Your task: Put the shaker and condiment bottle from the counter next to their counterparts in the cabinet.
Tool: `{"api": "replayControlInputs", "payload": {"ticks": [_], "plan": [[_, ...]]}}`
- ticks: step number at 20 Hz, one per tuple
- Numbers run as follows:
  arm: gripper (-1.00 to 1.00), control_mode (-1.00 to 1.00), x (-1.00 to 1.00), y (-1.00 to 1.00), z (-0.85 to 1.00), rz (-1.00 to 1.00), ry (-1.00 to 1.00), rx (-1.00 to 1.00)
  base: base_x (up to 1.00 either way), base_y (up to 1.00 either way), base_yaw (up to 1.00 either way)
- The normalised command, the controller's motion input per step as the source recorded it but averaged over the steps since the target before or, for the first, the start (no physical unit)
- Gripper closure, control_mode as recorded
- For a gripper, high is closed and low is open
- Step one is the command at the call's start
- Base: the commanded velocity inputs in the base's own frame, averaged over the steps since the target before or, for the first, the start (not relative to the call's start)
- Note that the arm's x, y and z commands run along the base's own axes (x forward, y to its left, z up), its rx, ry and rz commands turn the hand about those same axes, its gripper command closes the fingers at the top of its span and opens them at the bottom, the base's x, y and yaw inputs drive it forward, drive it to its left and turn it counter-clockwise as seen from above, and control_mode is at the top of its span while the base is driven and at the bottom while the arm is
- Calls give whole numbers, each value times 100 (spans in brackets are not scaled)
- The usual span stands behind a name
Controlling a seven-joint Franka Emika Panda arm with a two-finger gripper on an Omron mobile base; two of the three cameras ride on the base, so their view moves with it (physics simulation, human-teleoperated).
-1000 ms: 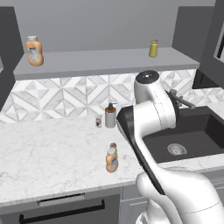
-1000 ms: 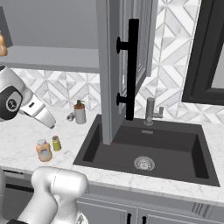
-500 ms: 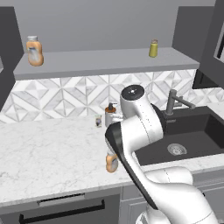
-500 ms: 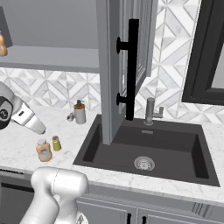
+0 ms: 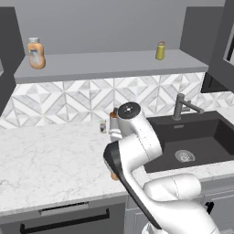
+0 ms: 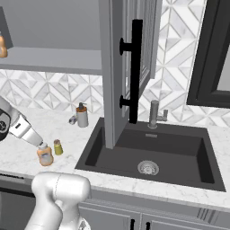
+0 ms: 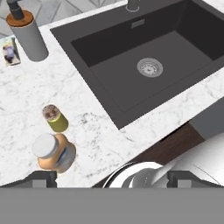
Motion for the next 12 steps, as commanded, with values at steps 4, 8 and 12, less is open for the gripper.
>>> {"api": "replayControlInputs", "payload": {"ticks": [4,8,12], "plan": [[-100,-100,0,14,-40,0,0,2,0,0,0],[-100,-100,0,8,-25,0,0,6,0,0,0],[-100,-100,0,13,-9,0,0,3,0,0,0]]}}
